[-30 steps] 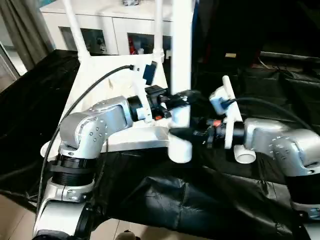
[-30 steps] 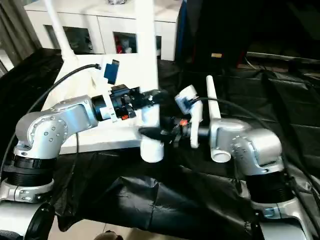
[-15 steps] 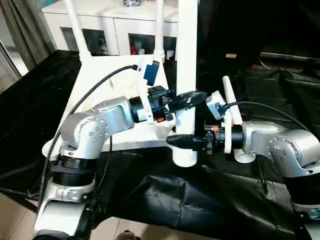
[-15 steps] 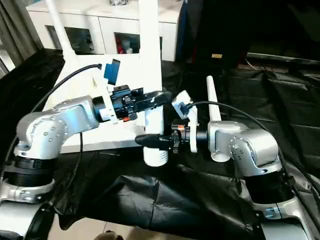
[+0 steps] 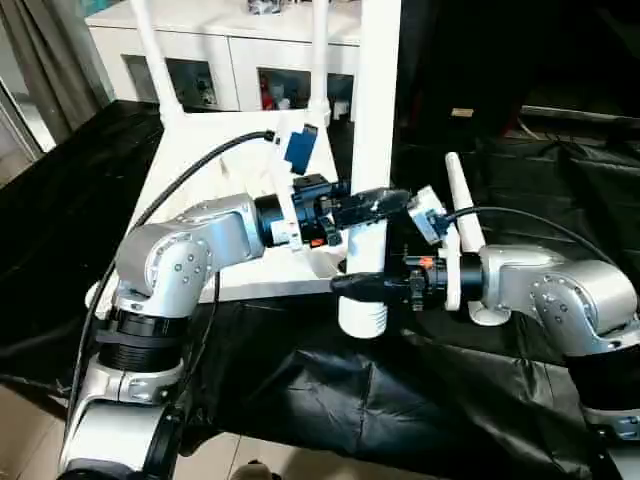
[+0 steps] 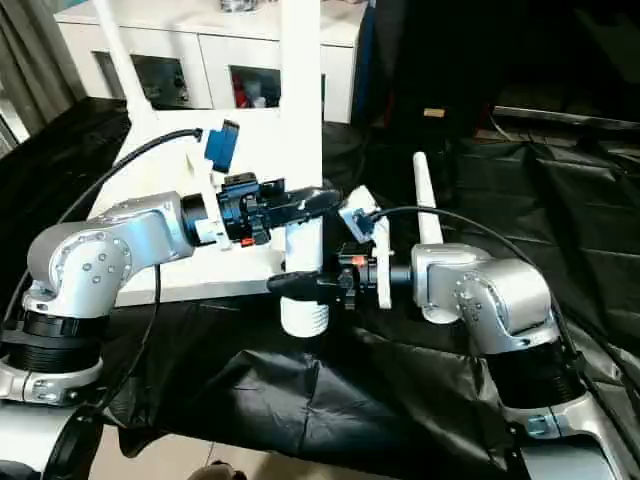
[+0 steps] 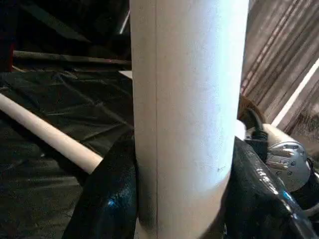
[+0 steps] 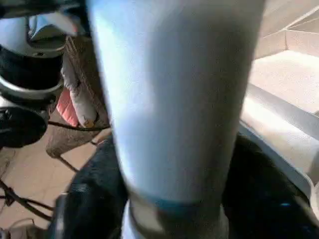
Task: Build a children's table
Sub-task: Pick table leg
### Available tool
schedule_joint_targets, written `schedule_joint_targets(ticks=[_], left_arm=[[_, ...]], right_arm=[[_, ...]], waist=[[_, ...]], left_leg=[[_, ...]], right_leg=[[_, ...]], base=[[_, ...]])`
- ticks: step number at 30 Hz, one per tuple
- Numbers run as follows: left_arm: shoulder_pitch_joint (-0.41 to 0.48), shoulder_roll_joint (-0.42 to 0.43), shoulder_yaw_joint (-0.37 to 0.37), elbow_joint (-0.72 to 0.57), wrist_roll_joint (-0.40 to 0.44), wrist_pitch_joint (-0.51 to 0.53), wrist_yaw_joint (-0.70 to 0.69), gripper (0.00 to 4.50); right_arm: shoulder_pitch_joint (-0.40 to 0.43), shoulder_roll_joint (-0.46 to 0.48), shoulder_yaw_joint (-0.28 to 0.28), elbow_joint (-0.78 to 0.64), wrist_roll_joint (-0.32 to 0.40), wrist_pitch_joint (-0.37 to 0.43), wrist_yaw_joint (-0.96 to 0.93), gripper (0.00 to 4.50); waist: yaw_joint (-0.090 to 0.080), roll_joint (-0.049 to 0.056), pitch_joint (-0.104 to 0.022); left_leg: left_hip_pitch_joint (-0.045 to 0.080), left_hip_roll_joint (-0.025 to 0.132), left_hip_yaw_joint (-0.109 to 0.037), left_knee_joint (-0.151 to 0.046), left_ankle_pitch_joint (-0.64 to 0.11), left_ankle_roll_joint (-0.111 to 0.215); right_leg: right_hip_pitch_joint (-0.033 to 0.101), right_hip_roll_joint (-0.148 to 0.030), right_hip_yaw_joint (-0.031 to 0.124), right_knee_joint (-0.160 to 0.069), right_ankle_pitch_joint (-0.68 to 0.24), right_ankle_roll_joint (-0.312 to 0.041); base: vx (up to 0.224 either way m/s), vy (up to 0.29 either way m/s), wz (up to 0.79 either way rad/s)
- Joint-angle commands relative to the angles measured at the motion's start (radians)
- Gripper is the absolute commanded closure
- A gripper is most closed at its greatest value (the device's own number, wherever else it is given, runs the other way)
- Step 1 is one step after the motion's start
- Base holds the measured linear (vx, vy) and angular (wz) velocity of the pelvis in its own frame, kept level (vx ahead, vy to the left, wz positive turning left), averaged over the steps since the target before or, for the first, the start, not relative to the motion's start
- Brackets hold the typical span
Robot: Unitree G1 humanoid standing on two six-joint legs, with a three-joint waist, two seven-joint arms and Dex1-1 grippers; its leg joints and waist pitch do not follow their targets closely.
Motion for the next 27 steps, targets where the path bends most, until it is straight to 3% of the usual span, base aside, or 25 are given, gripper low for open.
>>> schedule_joint_targets(ticks=[1,10,25,26,27], left_arm=[[-0.016,0.006,-0.013,-0.027,0.003,-0.001,-0.022,2.62],[-0.021,0.01,-0.017,-0.02,0.002,-0.007,-0.035,2.62],[-0.018,0.025,-0.029,-0.024,0.008,-0.022,-0.062,2.62],[-0.017,0.025,-0.029,-0.025,0.026,-0.039,-0.047,2.27],[-0.019,0.019,-0.022,-0.018,0.032,-0.034,-0.02,2.27]], right_arm=[[-0.022,0.001,-0.03,0.011,-0.003,-0.007,-0.024,1.52],[-0.023,-0.02,-0.021,0.01,-0.01,-0.007,-0.005,1.32],[-0.016,0.006,-0.029,0.024,-0.012,-0.021,-0.03,2.47],[-0.013,0.015,-0.031,0.025,-0.013,-0.024,-0.038,2.49],[-0.01,0.02,-0.032,0.024,-0.013,-0.025,-0.044,2.49]], waist=[[-0.002,-0.011,-0.075],[-0.002,-0.014,-0.073],[-0.002,-0.013,-0.074],[-0.002,-0.013,-0.074],[-0.003,-0.013,-0.074]], left_leg=[[0.019,0.005,0.023,-0.059,-0.093,-0.027],[0.018,0.005,0.023,-0.06,-0.096,-0.029],[0.018,0.005,0.023,-0.06,-0.095,-0.028],[0.019,0.006,0.023,-0.06,-0.098,-0.027],[0.019,0.006,0.023,-0.061,-0.098,-0.027]], right_leg=[[0.048,-0.043,0.018,-0.068,0.05,-0.22],[0.05,-0.043,0.019,-0.069,0.047,-0.216],[0.049,-0.043,0.018,-0.068,0.055,-0.219],[0.049,-0.043,0.018,-0.068,0.049,-0.218],[0.048,-0.044,0.018,-0.068,0.048,-0.217]], base=[[0.0,0.0,0.0],[0.0,0.0,0.0],[0.0,0.0,0.0],[0.0,0.0,0.0],[0.0,0.0,0.0]])
